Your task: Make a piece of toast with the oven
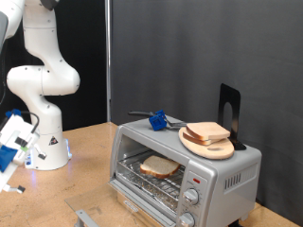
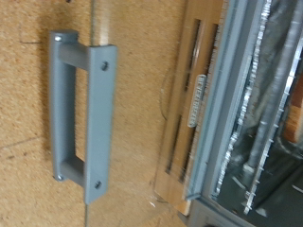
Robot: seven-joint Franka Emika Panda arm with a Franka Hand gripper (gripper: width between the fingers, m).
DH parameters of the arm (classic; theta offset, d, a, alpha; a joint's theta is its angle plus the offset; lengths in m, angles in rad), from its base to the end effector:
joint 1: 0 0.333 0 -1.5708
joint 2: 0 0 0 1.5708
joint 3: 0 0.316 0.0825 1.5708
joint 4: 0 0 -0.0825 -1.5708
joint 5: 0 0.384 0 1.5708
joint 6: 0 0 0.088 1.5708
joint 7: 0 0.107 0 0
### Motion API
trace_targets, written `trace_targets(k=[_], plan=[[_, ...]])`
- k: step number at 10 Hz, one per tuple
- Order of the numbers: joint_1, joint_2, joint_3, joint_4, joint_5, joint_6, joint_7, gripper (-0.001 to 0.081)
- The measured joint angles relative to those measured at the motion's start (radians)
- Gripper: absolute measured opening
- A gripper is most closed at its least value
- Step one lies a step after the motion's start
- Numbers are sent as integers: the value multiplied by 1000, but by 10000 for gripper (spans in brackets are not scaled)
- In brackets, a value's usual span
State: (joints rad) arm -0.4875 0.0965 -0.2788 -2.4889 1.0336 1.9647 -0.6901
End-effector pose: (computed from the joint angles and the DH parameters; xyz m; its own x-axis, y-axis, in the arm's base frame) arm 0.3414 -0.2538 0.2357 0.7449 -0.6247 -0.2343 -0.5363 -0.3517 -0.7673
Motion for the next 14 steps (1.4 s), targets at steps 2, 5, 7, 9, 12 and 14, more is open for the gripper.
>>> trace_targets(k=[2, 5, 7, 9, 12, 14], plan=[[1, 58, 25, 7, 30, 31, -38, 806], [21, 132, 83, 4, 79, 86, -69, 806], [47, 173, 124, -4, 118, 127, -77, 806], [74, 209, 172, -20, 179, 170, -116, 806], [99, 225, 225, -42, 217, 157, -140, 806], [83, 187, 218, -51, 180, 50, -134, 806]])
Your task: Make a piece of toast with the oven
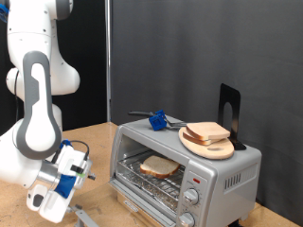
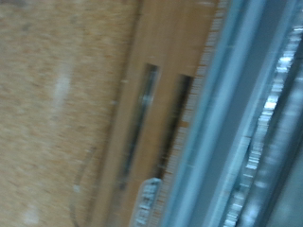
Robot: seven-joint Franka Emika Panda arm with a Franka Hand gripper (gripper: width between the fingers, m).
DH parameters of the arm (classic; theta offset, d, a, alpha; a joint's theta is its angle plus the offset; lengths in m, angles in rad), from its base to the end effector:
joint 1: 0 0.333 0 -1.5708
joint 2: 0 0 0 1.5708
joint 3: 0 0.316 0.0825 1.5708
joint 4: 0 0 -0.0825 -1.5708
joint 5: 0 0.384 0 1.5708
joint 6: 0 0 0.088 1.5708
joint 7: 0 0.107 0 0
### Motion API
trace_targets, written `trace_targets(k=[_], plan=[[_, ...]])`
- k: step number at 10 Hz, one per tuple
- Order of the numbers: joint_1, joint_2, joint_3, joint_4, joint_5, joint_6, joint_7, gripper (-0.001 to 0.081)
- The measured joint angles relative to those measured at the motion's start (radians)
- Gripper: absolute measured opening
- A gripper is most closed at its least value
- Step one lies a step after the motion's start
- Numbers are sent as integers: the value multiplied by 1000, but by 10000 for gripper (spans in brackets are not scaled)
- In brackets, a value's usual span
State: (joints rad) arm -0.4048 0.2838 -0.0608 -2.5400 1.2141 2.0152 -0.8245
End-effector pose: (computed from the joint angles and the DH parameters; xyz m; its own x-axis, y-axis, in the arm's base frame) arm 0.3684 -0.1259 0.1480 0.8326 -0.4413 -0.3347 -0.5054 -0.3582 -0.7850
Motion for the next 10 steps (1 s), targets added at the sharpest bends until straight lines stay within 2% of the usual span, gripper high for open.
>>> trace_targets(k=[3, 5, 10], plan=[[-47, -71, -26, 3, -72, -198, 42, 806], [-55, -125, -30, -12, -69, -299, 46, 806], [-23, -283, 29, -100, 11, -330, 58, 806]])
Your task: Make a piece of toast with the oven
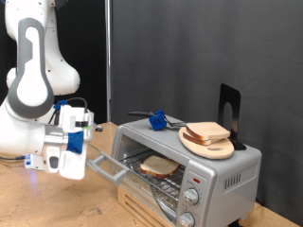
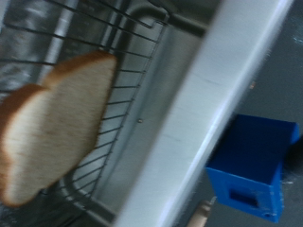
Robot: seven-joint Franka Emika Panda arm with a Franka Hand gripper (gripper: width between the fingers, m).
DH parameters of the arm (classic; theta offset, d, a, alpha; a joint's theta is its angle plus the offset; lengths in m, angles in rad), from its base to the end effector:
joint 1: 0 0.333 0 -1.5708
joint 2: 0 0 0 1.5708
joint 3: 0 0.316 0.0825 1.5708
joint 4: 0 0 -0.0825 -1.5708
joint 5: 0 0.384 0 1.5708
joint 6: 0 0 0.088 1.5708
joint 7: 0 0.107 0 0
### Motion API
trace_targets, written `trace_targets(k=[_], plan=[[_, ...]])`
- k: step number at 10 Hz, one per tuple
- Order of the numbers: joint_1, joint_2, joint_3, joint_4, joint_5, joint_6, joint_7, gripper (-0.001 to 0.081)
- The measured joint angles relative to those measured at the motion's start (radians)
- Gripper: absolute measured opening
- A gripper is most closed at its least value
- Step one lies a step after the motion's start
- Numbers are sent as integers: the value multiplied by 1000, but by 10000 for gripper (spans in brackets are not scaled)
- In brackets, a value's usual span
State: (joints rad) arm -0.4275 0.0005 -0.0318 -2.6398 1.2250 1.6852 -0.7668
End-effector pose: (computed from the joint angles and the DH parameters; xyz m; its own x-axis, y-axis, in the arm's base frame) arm 0.3618 -0.0779 0.2488 0.9132 -0.2756 -0.3003 -0.3558 -0.1795 -0.9172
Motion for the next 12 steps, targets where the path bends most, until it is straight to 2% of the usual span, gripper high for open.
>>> trace_targets(k=[4, 6, 7, 10, 12], plan=[[45, -139, 74, -70, 67, 31, 108, 806], [45, -196, 85, -96, 55, 76, 170, 806], [35, -208, 82, -102, 16, 97, 191, 806], [-31, -211, 45, -102, -123, 106, 204, 806], [-32, -207, 42, -98, -125, 85, 206, 806]])
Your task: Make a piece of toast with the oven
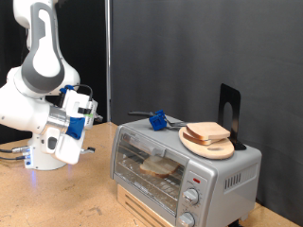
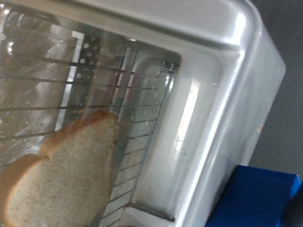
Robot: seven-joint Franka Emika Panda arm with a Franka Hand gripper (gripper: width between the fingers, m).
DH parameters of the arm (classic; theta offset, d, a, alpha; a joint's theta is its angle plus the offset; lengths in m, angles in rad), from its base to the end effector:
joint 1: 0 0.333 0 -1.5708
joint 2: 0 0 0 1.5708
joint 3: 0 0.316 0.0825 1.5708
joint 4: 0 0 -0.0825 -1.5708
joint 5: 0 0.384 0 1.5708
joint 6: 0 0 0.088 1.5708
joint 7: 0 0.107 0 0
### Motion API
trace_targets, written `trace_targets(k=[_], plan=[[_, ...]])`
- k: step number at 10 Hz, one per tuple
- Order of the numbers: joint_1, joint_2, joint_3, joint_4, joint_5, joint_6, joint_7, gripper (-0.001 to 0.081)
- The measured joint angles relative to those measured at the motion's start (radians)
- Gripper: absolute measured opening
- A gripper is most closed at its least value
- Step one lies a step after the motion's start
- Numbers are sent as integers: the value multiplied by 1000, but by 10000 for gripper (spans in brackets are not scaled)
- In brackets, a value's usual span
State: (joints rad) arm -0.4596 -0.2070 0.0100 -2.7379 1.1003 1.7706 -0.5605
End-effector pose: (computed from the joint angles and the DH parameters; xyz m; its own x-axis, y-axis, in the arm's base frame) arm 0.3335 -0.0746 0.2810 0.8738 -0.3215 -0.3649 -0.4612 -0.3100 -0.8314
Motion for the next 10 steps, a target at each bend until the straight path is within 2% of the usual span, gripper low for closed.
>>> trace_targets(k=[1, 3, 8, 10], plan=[[-6, 9, -8, 19, -15, -11, 24, 806], [-21, 55, -25, 98, -20, -26, 110, 806], [-21, 211, -24, 290, 54, -10, 228, 806], [-21, 211, -22, 289, 53, -7, 225, 806]])
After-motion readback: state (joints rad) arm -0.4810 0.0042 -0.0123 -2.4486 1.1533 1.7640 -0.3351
